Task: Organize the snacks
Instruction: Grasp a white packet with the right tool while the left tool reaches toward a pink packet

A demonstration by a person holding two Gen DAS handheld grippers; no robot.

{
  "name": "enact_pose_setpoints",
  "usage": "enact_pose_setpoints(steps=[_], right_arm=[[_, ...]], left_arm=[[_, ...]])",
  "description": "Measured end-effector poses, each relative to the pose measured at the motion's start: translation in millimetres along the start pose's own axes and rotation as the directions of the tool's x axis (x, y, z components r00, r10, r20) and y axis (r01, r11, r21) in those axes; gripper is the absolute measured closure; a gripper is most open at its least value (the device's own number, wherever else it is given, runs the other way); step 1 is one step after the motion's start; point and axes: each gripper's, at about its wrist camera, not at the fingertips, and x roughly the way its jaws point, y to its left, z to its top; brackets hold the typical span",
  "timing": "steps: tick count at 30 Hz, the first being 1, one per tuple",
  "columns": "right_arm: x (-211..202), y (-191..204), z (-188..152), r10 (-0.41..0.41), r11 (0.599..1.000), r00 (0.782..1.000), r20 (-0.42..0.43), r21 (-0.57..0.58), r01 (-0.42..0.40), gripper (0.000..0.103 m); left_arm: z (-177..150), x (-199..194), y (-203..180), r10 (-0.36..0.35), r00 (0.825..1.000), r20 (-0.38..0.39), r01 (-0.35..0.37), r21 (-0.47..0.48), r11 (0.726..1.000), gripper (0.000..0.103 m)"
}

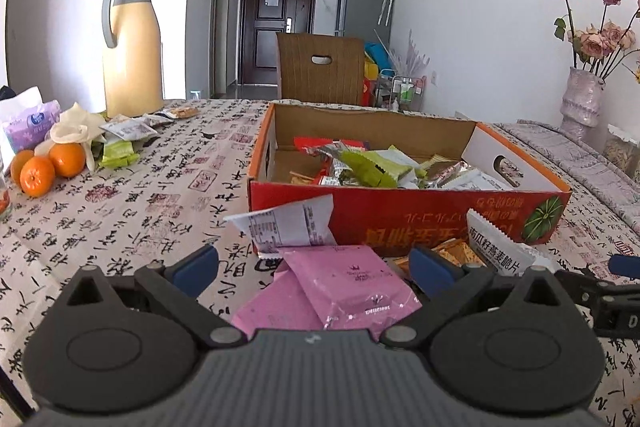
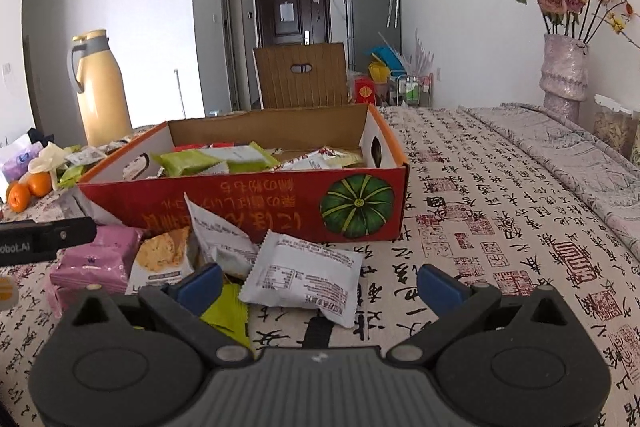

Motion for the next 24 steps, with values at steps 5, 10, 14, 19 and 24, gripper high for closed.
enact_pose_setpoints(steps=[5,10,14,19,24], right_arm=[[20.2,-1.9,10.4,-0.013,1.0,0.998,-0.062,-0.005,0.012,0.0],[40.7,-1.2,18.3,-0.026,1.0,0.995,-0.101,-0.009,0.025,0.0],[56.7,-0.5,18.0,-0.034,0.999,0.989,-0.146,0.0,0.035,0.002],[60.1,-3.6,12.9,0.004,1.0,0.987,-0.158,0.016,-0.001,0.022],[57.1,3.7,8.8,0.008,1.0,0.99,-0.139,-0.025,-0.011,0.052]], left_arm=[[-1.2,2.7,1.8,-0.01,1.0,-0.009,0.01,-0.01,1.0,0.0],[-1.9,4.1,1.9,-0.013,1.0,-0.017,0.012,-0.014,1.0,0.0],[-2.2,4.7,2.1,-0.011,1.0,-0.019,0.011,-0.016,1.0,0.0],[-2.9,5.4,1.1,-0.012,1.0,-0.025,0.012,-0.01,1.0,0.0],[-3.2,5.4,0.6,-0.01,1.0,-0.027,0.01,-0.009,1.0,0.0]])
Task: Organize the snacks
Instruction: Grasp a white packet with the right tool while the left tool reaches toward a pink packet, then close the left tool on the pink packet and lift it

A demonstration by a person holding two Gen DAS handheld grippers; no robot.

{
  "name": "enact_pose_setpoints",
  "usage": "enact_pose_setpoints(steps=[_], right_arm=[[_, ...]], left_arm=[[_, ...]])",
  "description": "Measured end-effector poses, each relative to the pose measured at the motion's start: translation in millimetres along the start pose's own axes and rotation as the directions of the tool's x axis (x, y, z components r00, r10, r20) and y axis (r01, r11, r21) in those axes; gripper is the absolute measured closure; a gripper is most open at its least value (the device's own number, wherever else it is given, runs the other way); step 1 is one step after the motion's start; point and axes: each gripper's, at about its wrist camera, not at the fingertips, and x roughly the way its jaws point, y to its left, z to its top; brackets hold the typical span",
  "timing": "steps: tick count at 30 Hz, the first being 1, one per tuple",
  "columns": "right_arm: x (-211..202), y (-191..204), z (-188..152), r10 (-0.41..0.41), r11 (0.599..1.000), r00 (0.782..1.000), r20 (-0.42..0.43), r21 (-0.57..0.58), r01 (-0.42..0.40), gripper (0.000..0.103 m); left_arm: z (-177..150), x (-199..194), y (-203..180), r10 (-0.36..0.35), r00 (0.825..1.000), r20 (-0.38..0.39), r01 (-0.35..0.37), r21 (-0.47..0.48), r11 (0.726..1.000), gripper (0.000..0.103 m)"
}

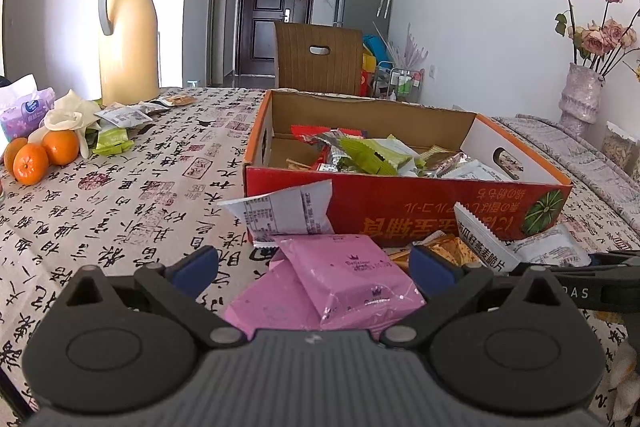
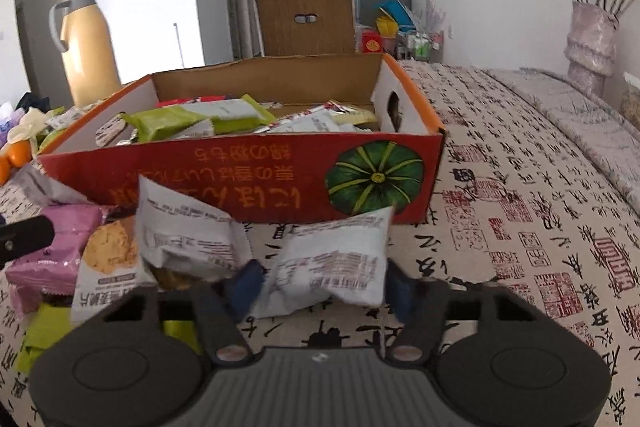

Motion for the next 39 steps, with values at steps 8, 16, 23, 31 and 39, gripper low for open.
enact_pose_setpoints(steps=[8,16,23,31,39], right_arm=[[-8.5,5.7,-5.7,0.0,1.0,0.999,0.053,-0.03,0.001,0.085],[-25.3,2.8,-9.3,-0.018,0.999,0.99,0.136,-0.029,0.023,0.087],[-35.7,-4.9,-13.8,-0.031,0.999,0.985,0.167,-0.015,0.034,0.087],[-35.3,-8.7,-13.7,-0.014,1.0,0.985,0.17,0.012,0.013,0.087],[-35.1,-15.7,-14.8,0.026,0.999,0.985,0.17,0.036,-0.033,0.087]], left_arm=[[-0.5,-0.1,-0.5,0.002,1.0,-0.003,-0.002,0.0,1.0,0.0],[-1.1,0.4,-0.5,0.003,1.0,-0.007,-0.003,0.001,1.0,0.0],[0.6,3.9,-3.2,0.019,0.999,-0.029,-0.019,0.014,1.0,0.0],[15.2,12.2,-18.1,0.067,0.993,-0.098,-0.06,0.068,0.996,0.0],[18.7,27.1,-34.1,0.125,0.983,-0.137,-0.113,0.094,0.989,0.01]])
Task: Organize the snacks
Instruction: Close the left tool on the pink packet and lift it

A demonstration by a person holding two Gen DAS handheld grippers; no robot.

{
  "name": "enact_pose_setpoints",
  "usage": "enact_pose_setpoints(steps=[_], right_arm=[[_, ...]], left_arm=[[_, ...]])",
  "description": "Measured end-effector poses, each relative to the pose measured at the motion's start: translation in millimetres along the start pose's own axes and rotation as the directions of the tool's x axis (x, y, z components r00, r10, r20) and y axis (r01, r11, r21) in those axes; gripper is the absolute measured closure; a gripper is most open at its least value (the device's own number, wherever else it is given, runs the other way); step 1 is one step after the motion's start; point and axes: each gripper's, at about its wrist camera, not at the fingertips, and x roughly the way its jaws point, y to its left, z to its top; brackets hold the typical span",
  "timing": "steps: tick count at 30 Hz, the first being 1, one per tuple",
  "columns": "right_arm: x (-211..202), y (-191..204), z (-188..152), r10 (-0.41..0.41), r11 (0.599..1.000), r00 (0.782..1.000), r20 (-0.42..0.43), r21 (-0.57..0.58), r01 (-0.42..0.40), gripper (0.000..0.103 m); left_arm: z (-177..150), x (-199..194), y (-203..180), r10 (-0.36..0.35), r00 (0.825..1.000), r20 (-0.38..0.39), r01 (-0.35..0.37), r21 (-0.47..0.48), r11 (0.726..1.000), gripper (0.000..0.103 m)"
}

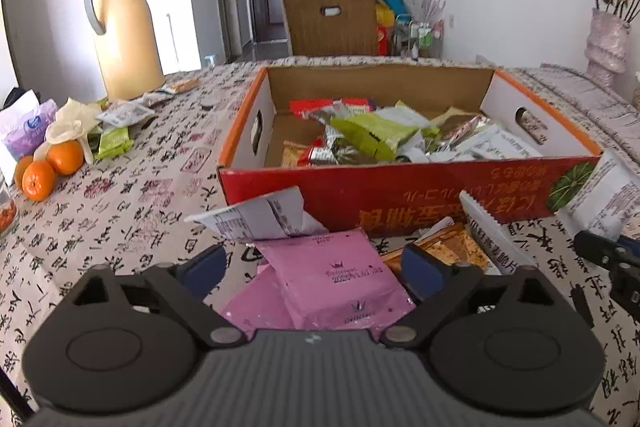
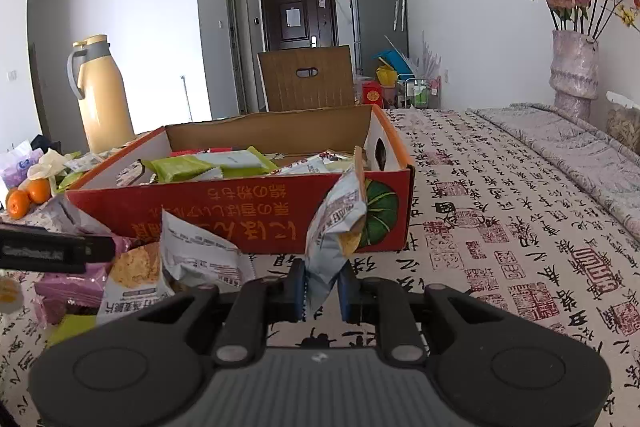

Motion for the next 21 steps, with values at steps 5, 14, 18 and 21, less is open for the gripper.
enact_pose_setpoints(steps=[5,14,18,21], right_arm=[[-0.3,-0.6,-0.5,0.014,1.0,1.0,0.0,0.006,-0.014,0.087],[-1.4,-0.6,-0.9,0.02,1.0,1.0,0.003,0.01,-0.02,0.087],[-1.9,-0.7,-0.9,0.02,1.0,1.0,0.008,0.012,-0.02,0.087],[-2.2,-0.4,-1.0,0.02,1.0,1.0,0.01,0.013,-0.02,0.087]], left_arm=[[-2.1,6.2,-1.5,-0.005,1.0,-0.017,0.005,-0.006,1.0,0.019],[-11.1,5.3,-6.1,-0.031,0.999,-0.011,0.031,0.012,0.999,0.041],[-13.4,0.8,-6.2,-0.049,0.999,0.0,0.049,0.013,0.999,0.047],[-15.6,-3.0,-5.2,-0.056,0.998,0.008,0.055,0.01,0.998,0.051]])
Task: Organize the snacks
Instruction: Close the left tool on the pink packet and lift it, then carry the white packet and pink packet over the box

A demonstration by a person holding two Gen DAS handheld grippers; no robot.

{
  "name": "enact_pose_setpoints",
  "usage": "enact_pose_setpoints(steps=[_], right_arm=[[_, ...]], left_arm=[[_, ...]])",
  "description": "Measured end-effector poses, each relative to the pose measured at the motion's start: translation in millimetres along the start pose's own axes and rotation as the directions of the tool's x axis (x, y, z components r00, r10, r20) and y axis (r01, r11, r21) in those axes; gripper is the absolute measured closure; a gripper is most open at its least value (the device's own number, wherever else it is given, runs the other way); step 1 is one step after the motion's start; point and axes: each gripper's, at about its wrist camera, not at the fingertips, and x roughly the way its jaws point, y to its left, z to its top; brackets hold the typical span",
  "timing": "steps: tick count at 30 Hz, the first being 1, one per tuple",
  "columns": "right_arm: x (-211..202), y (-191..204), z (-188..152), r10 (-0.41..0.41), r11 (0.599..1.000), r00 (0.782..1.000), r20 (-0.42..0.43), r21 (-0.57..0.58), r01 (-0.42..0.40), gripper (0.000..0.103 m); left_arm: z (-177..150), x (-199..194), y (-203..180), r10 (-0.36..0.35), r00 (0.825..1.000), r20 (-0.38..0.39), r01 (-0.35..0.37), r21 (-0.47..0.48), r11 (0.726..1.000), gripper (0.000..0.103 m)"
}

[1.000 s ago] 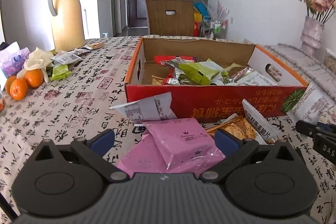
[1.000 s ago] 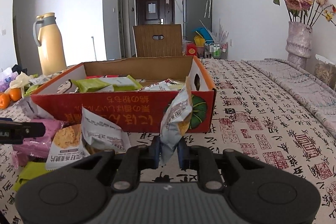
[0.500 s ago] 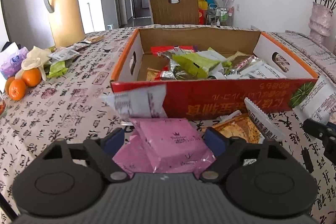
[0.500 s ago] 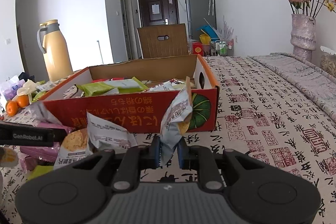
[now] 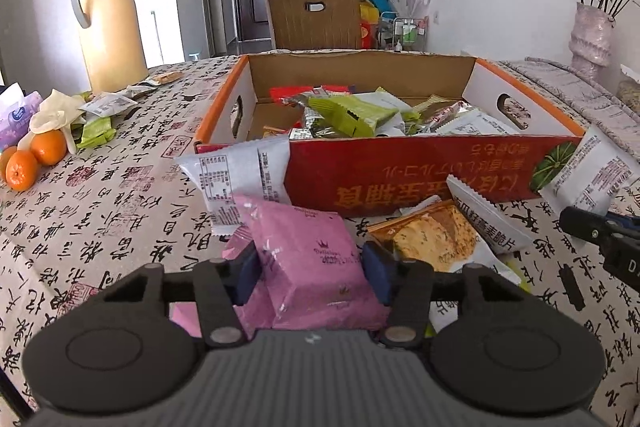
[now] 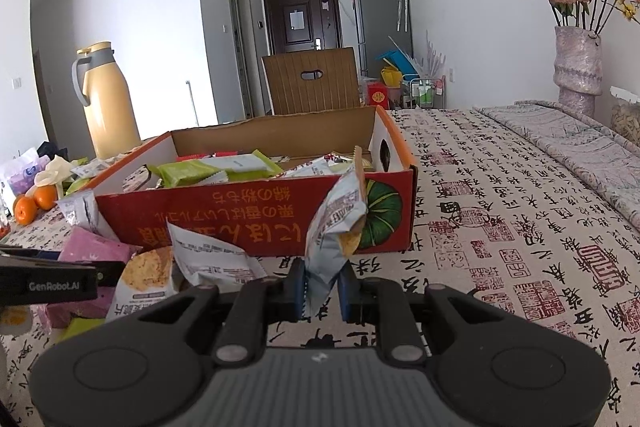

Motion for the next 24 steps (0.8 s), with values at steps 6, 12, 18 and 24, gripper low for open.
enact_pose_setpoints(steps=[6,12,18,24], right_arm=[[-0.1,0.3,0.3,0.0,1.0,1.0,0.004,0.0,0.0,0.087],[-1.3,-0.4,-0.2,-0.002,1.0,1.0,0.013,0.002,0.002,0.087],[-2.0,0.0,-0.3,-0.005,1.0,1.0,0.016,0.0,0.005,0.087],[-5.1,1.6,-0.5,-0.015,1.0,0.999,0.031,-0.008,0.015,0.087]], left_arm=[[-2.2,-8.8,1.4,-0.015,1.0,0.018,0.015,0.0,1.0,0.059],[-1.8,-21.4,1.4,-0.042,0.998,0.046,0.042,0.008,0.999,0.083],[-4.7,-28.1,4.6,-0.045,0.997,0.057,0.045,-0.002,0.999,0.083],[-1.6,-41.3,6.3,-0.053,0.995,0.09,0.053,-0.007,0.999,0.083]])
